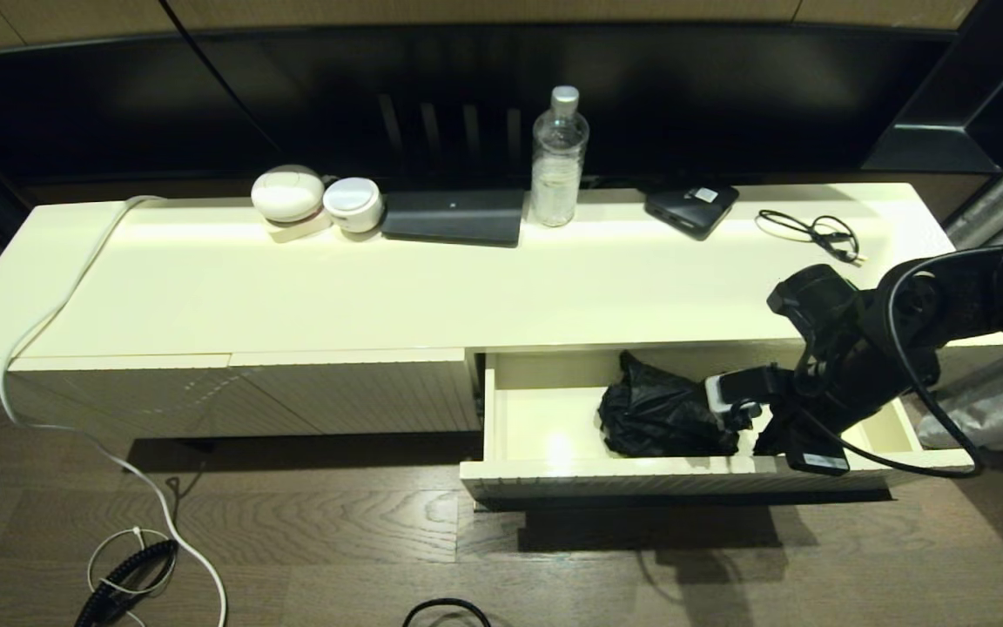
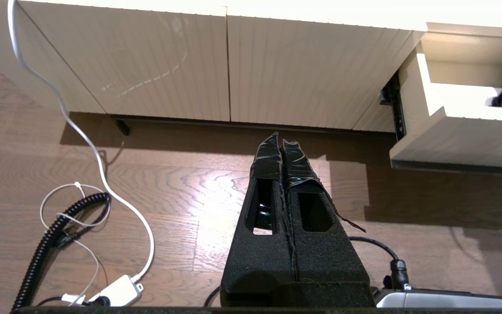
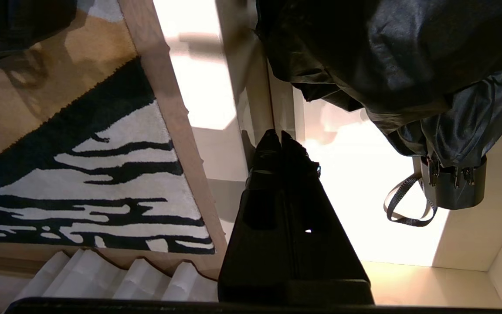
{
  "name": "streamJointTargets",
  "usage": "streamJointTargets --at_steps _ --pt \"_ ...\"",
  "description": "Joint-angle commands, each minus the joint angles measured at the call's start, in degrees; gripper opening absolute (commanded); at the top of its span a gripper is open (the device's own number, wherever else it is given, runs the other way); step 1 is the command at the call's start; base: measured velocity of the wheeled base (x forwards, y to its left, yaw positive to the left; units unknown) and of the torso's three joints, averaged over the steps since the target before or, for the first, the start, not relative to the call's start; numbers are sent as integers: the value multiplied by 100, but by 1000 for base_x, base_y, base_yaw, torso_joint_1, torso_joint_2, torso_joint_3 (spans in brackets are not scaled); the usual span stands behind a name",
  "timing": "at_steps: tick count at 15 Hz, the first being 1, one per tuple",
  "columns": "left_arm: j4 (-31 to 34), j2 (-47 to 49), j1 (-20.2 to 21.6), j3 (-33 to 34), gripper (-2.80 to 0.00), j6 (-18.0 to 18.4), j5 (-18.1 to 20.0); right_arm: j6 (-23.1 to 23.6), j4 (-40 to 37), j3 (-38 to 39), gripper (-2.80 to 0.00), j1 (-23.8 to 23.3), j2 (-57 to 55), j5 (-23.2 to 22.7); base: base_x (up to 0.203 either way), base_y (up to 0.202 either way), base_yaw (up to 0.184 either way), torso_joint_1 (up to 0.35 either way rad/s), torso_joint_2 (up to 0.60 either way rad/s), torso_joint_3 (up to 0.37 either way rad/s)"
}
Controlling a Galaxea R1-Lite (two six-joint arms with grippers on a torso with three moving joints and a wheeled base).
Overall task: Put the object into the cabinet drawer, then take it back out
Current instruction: Open the drawer
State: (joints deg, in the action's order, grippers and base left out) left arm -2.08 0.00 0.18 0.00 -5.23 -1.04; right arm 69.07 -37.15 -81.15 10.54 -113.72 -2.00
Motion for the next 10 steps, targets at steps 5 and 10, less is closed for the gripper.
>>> streamJointTargets --at_steps 5,10 --pt "-2 -9 -1 0 -280 -4 -2 36 418 719 -280 0 100 -101 0 0 0 0 0 0" --pt "-2 -9 -1 0 -280 -4 -2 45 428 952 -280 27 234 -134 0 0 0 0 0 0"
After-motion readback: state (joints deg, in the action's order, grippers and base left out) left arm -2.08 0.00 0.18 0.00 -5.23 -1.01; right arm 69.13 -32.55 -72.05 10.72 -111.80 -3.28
